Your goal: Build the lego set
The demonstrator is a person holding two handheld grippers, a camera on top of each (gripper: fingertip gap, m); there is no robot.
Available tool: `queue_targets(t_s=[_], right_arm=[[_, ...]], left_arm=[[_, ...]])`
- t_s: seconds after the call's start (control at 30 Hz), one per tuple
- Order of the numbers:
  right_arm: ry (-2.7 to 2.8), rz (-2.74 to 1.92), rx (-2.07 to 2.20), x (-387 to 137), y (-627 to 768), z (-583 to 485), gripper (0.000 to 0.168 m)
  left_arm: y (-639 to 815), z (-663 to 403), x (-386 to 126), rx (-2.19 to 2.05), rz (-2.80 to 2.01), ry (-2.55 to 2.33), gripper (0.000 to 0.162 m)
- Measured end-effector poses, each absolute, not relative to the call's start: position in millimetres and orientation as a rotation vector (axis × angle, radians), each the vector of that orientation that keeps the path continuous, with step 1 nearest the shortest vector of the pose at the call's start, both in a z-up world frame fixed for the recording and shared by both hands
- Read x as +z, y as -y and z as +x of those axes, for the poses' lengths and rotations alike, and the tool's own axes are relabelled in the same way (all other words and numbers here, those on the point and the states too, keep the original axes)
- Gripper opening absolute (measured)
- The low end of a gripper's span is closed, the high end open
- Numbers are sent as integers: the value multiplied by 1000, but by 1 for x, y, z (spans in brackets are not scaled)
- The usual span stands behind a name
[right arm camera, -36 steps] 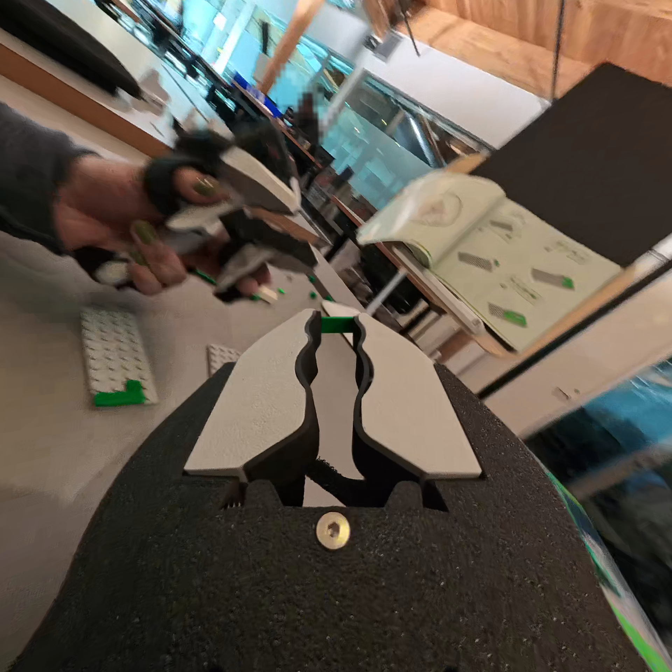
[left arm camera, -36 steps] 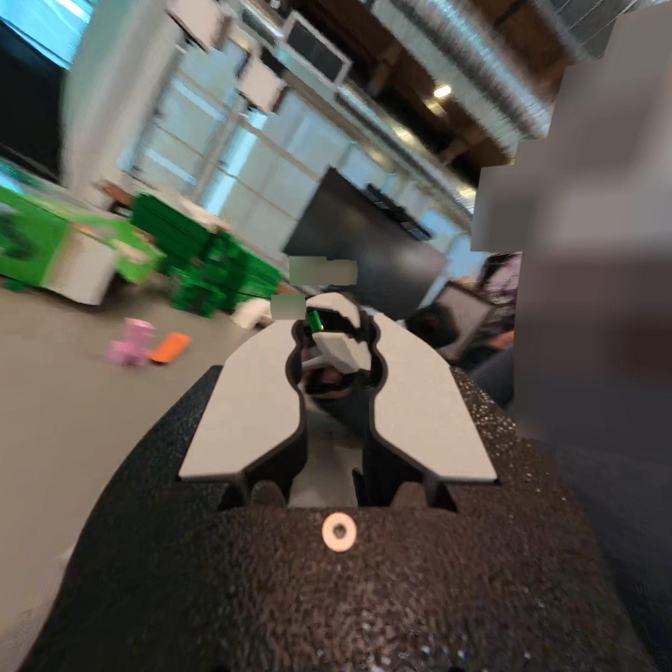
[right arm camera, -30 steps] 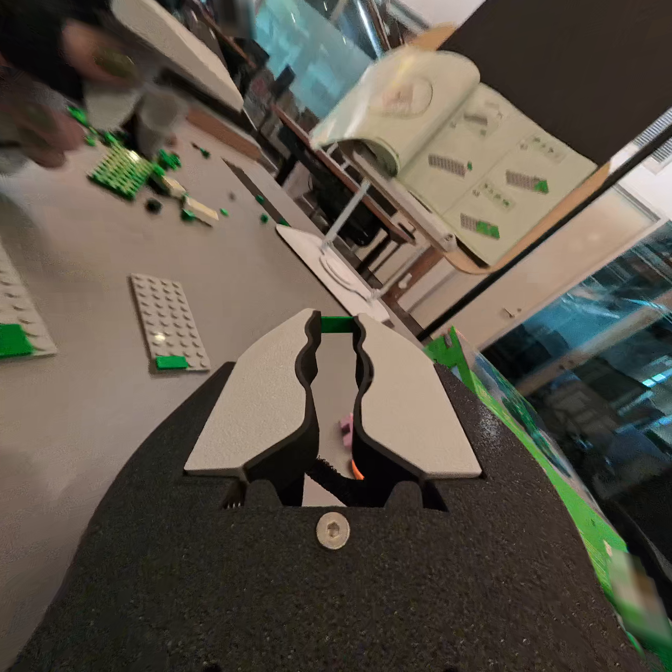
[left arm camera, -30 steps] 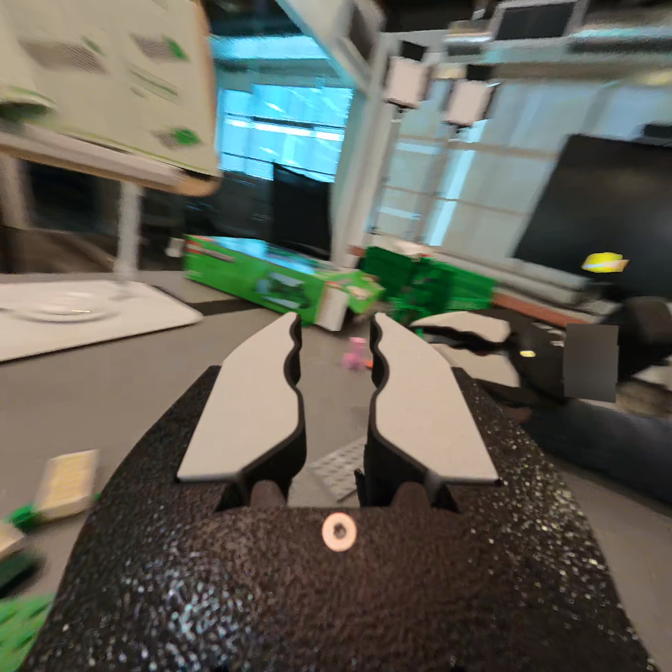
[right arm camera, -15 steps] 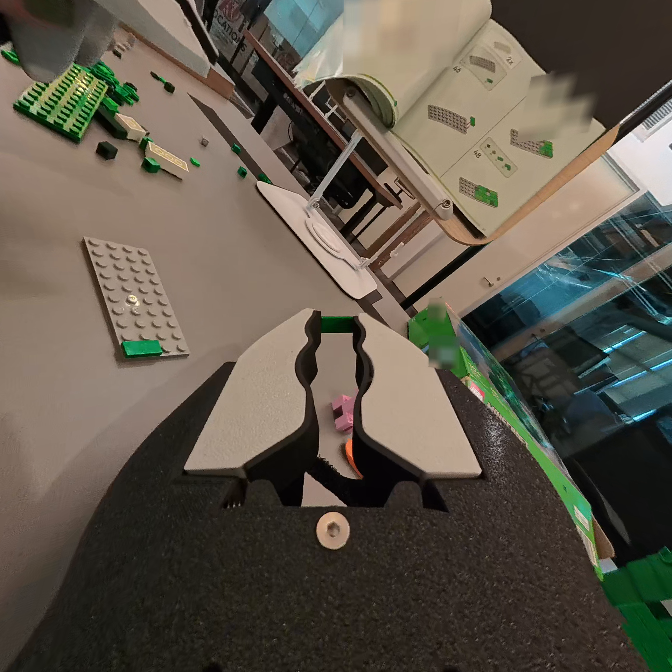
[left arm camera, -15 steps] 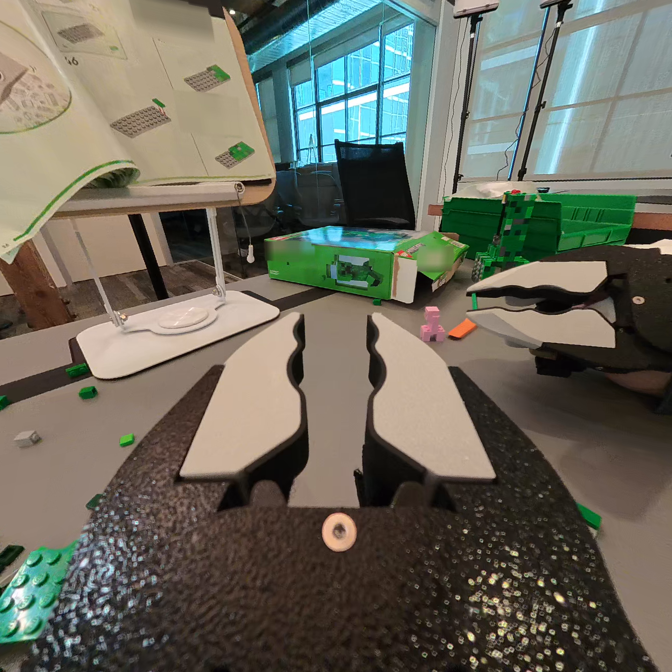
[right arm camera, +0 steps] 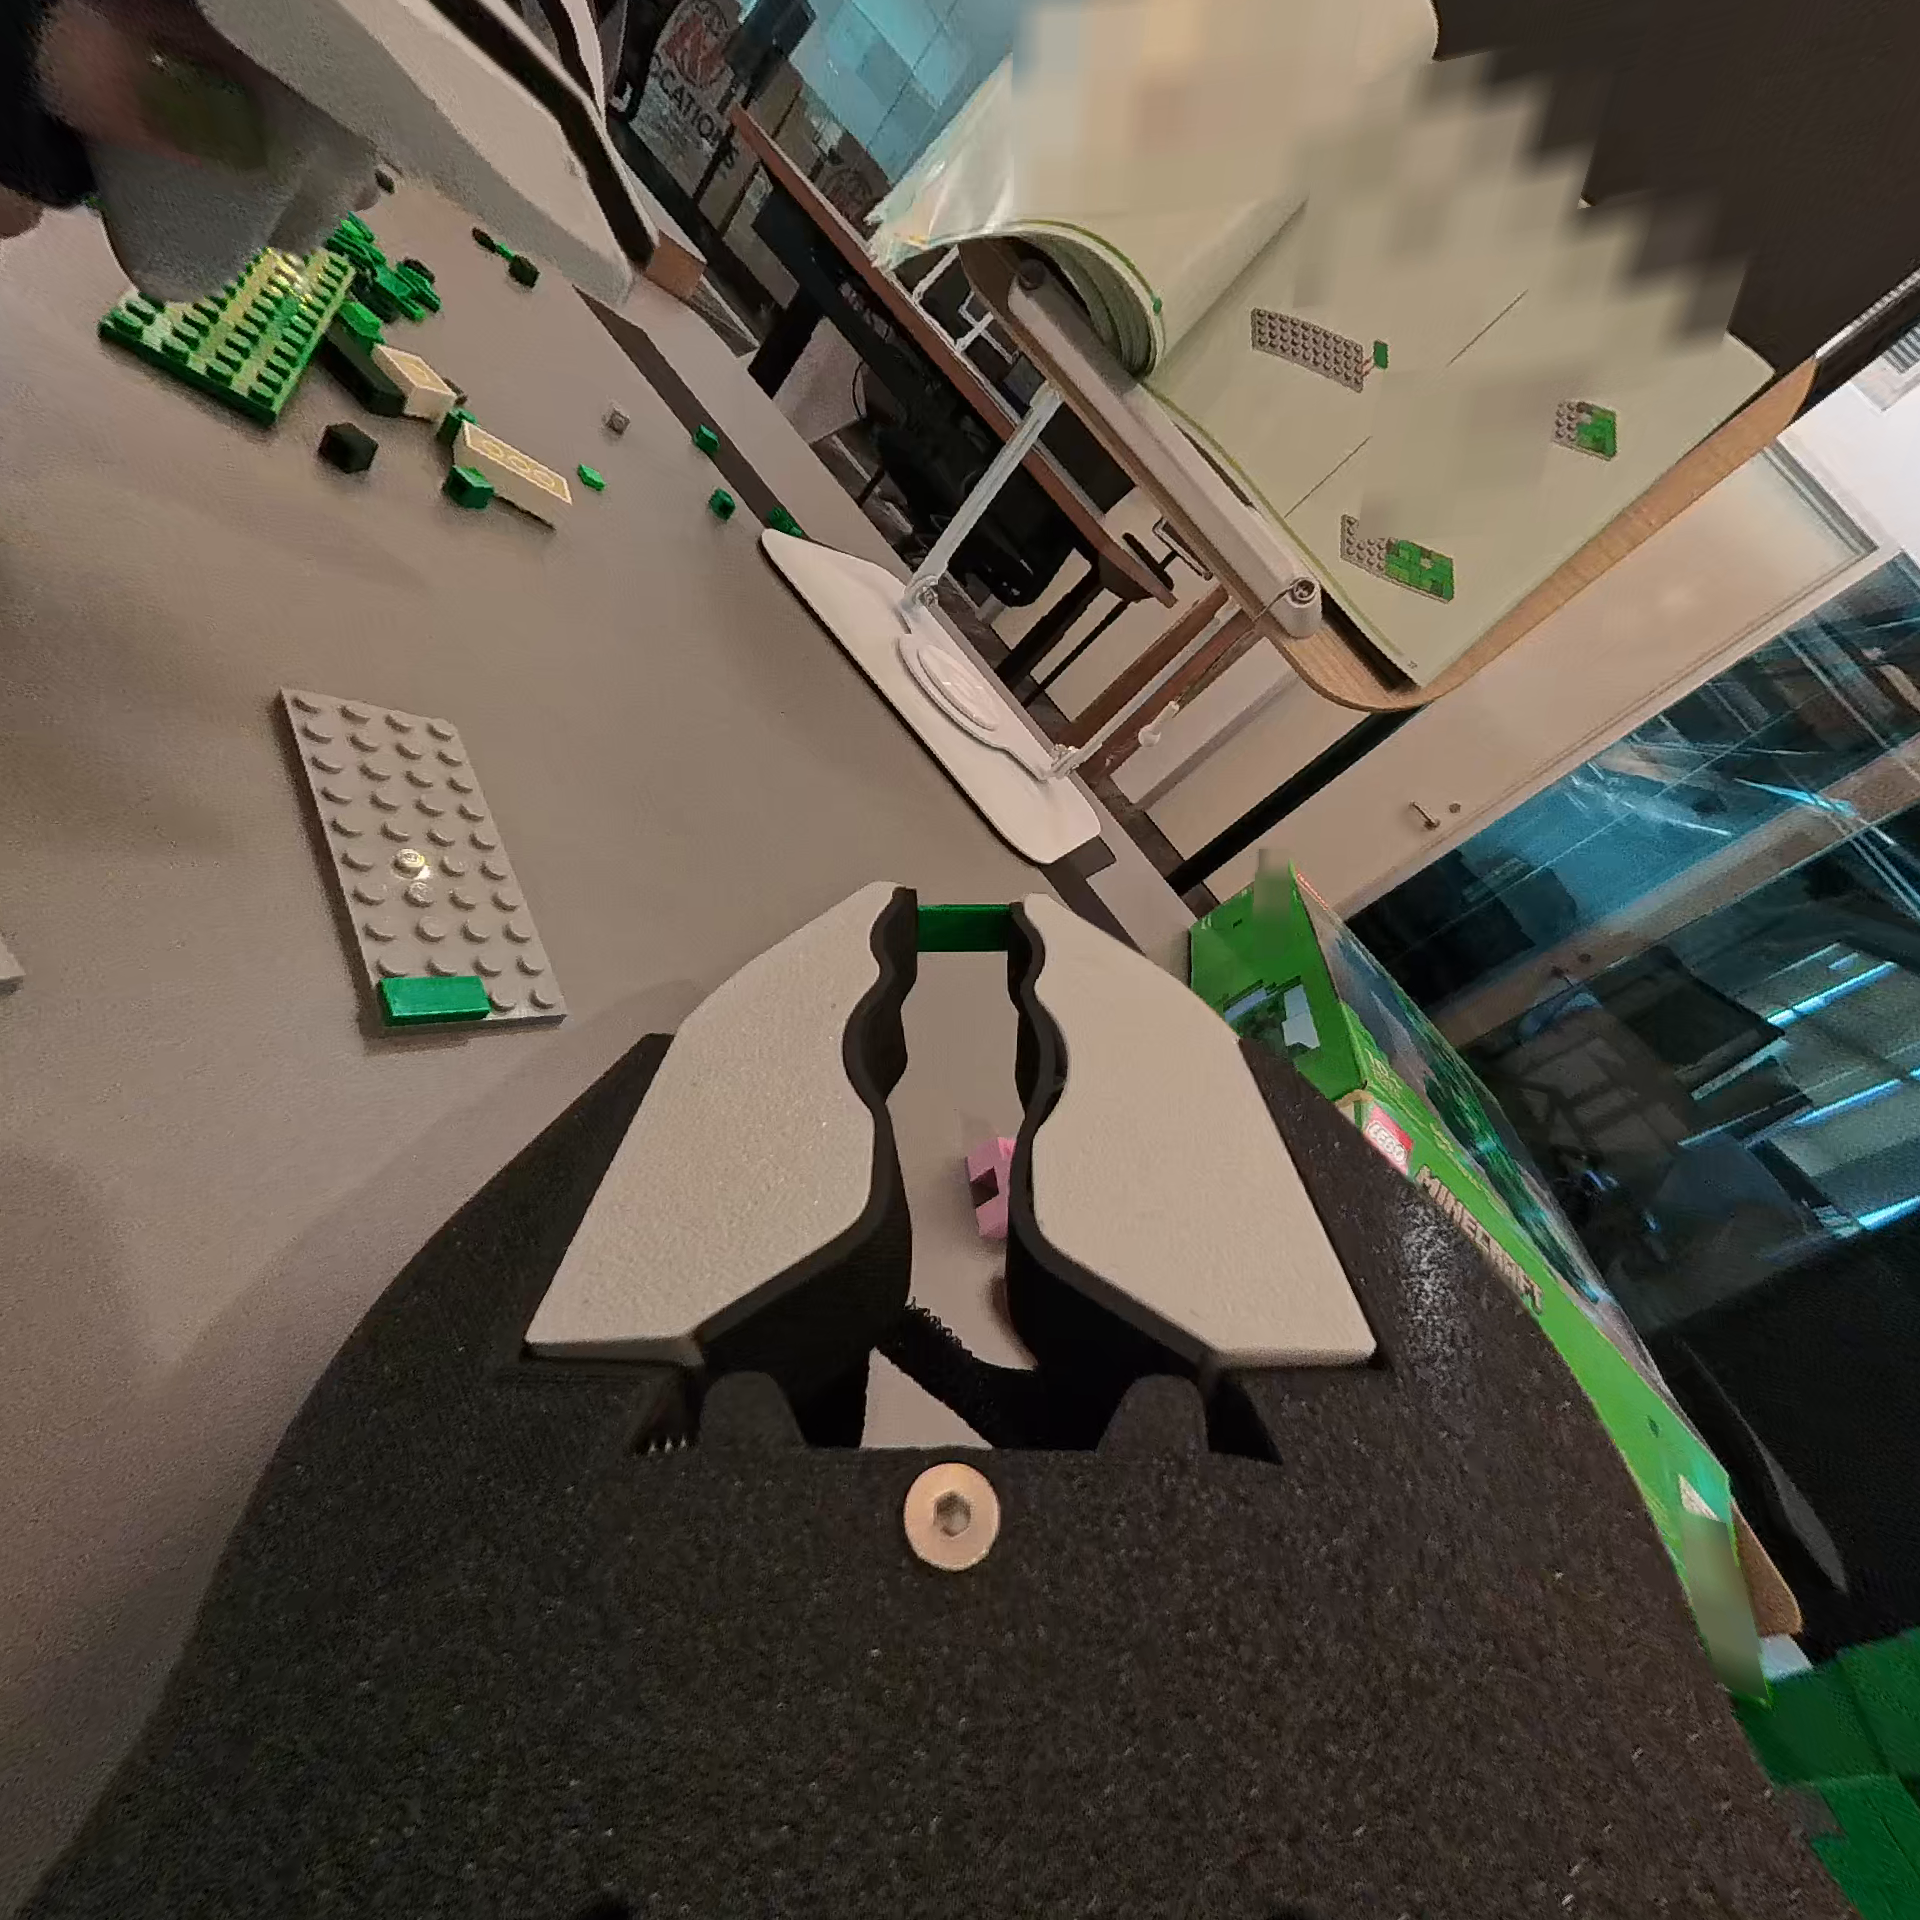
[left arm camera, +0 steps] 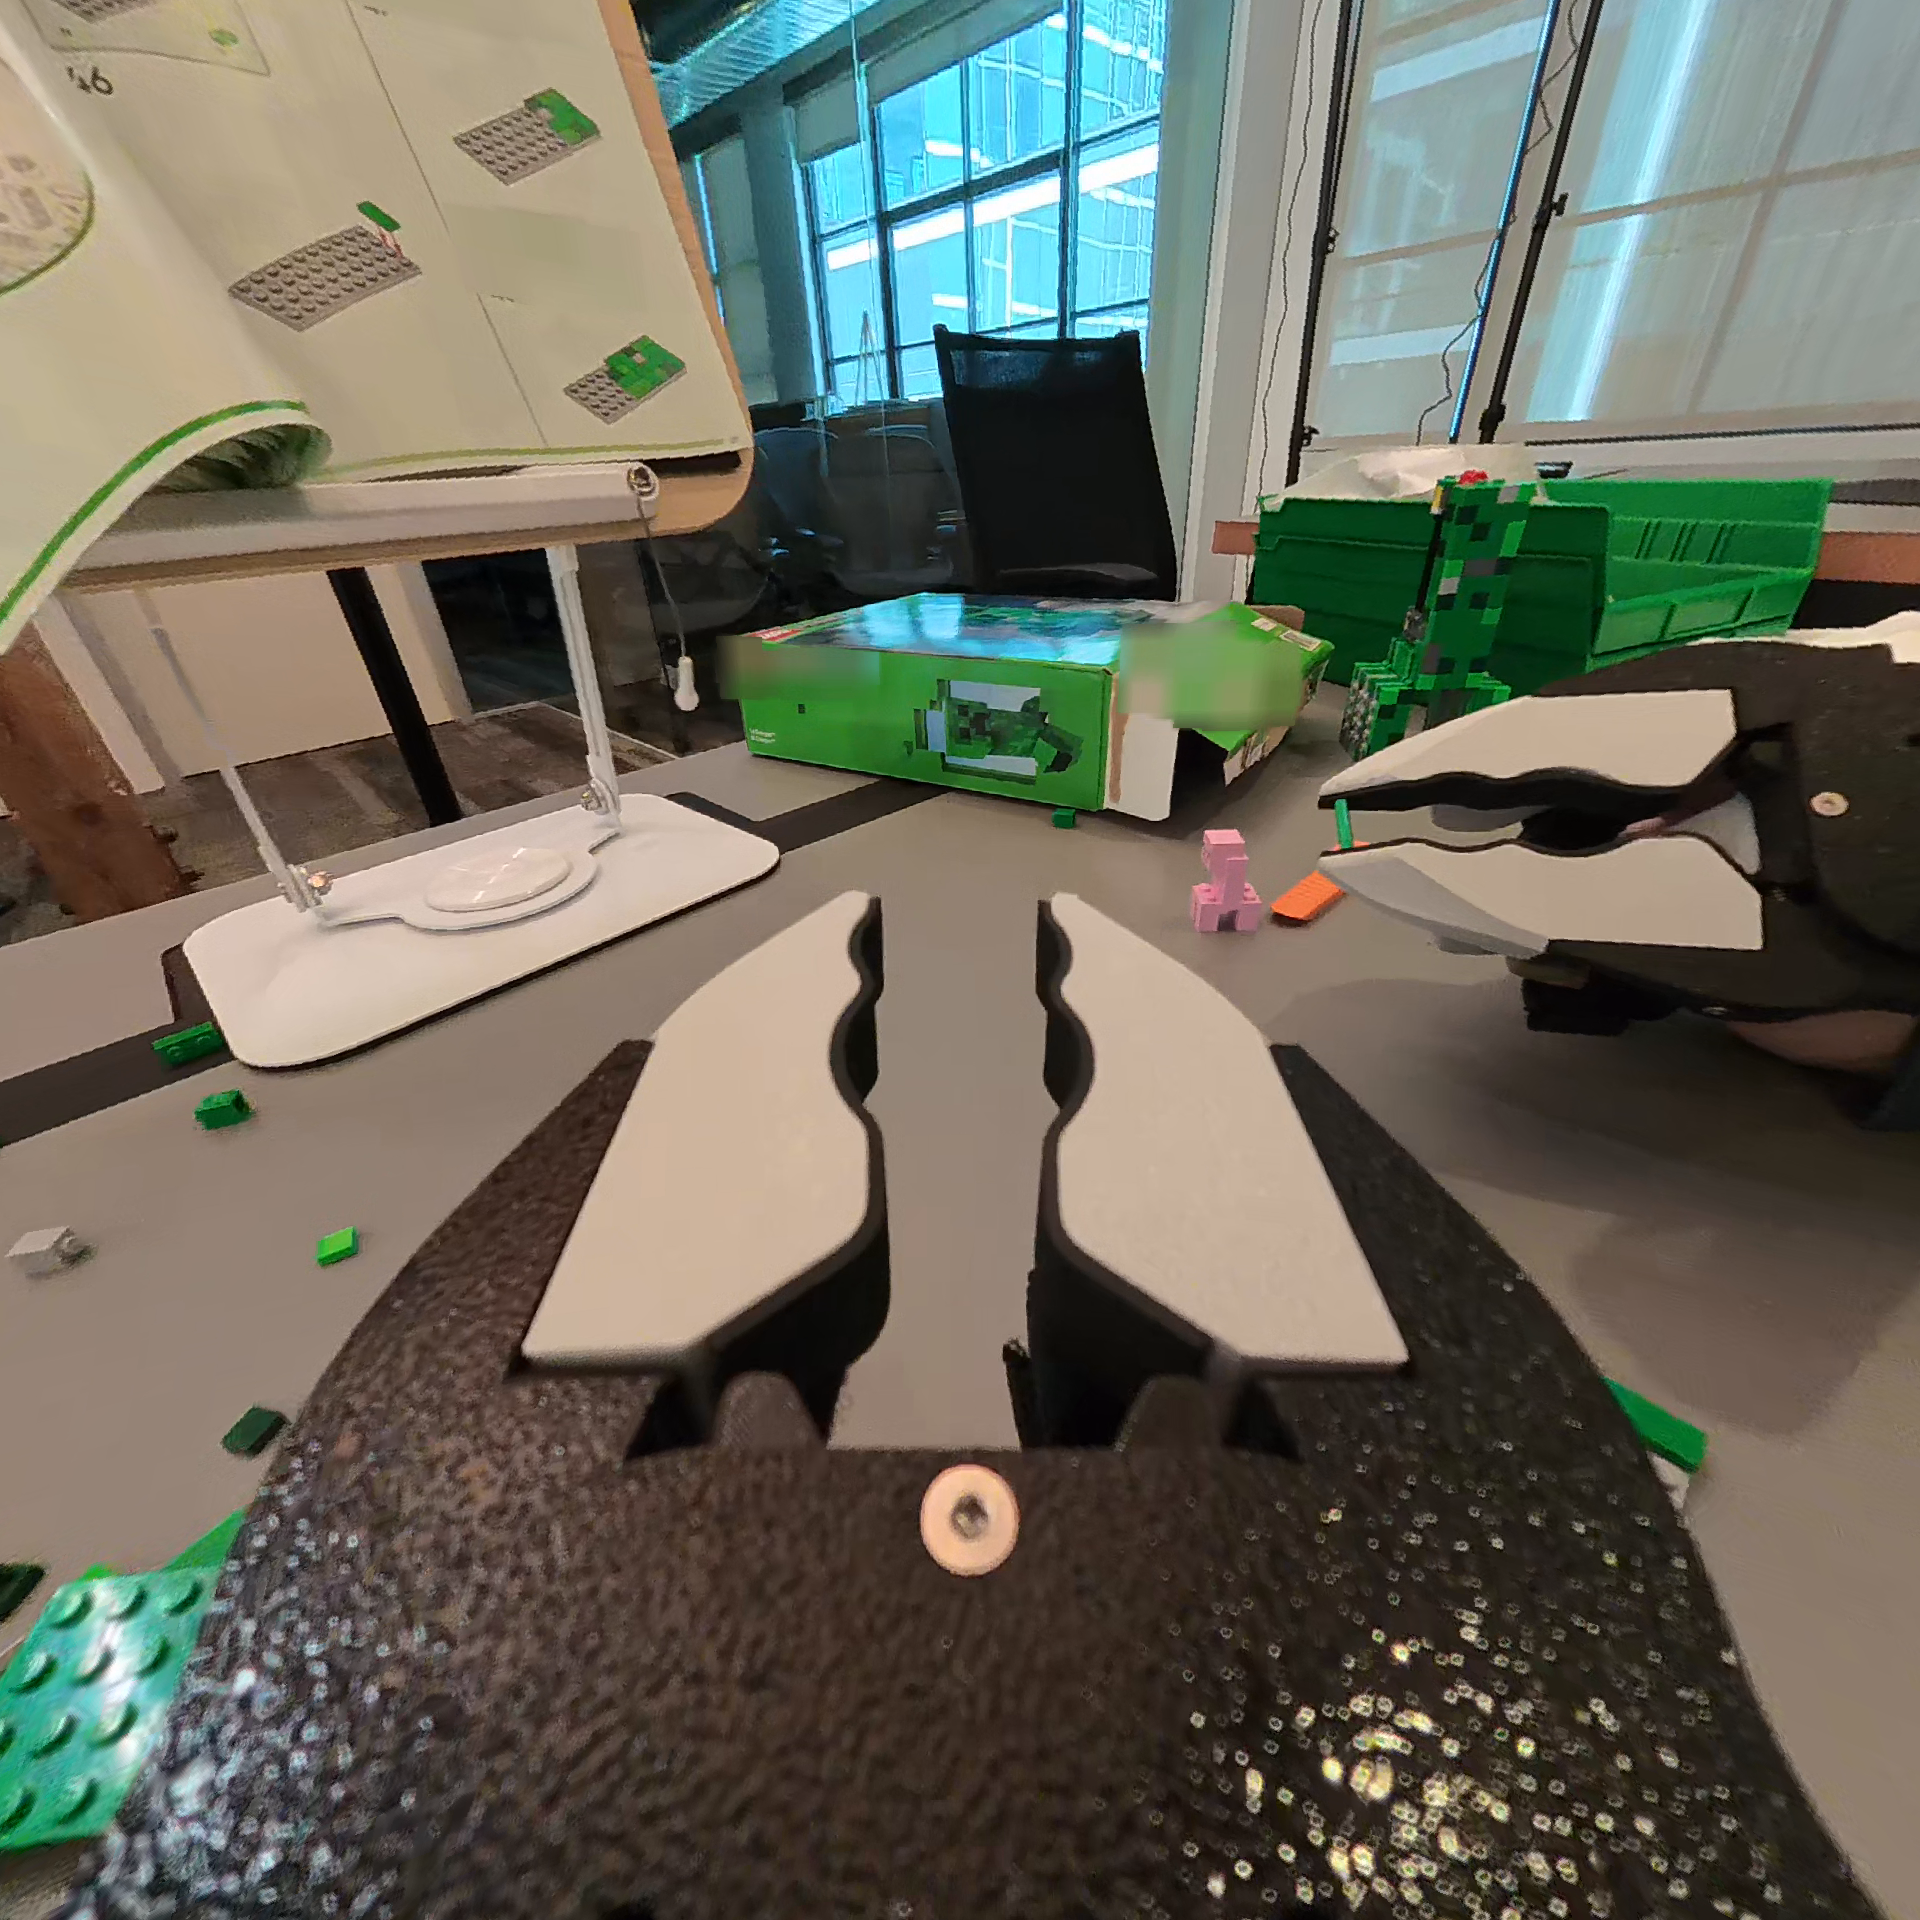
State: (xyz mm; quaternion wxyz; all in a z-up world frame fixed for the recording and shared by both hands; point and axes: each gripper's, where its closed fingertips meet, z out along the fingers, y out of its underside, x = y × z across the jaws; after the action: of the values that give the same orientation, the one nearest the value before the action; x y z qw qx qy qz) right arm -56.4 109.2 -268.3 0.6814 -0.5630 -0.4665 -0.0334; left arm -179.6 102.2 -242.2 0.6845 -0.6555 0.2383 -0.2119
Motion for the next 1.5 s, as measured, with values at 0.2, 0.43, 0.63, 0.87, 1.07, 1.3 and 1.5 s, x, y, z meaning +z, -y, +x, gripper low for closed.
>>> queue_targets(t_s=[0.2, 0.43, 0.63, 0.87, 1.07, 1.3, 1.5], right_arm=[[973, -1283, -55, -260, -112, -47, 16], [850, -1335, 4, -244, -119, -30, 16], [553, -1383, -204, -213, -132, 61, 16], [234, -1600, -379, -247, -152, 158, 16], [103, -1614, -436, -250, -142, 188, 16], [76, -1619, -458, -249, -135, 187, 16], [112, -1654, -494, -256, -141, 178, 16]], left_arm=[[-101, -171, -246, -420, -1478, -609, 25], [-100, -163, -250, -408, -1482, -648, 23], [-101, -163, -250, -396, -1480, -653, 21], [-106, -157, -252, -366, -1459, -708, 17], [-109, -145, -253, -393, -1427, -785, 17], [-109, -137, -251, -434, -1381, -849, 17], [-111, -137, -250, -461, -1387, -841, 17]])
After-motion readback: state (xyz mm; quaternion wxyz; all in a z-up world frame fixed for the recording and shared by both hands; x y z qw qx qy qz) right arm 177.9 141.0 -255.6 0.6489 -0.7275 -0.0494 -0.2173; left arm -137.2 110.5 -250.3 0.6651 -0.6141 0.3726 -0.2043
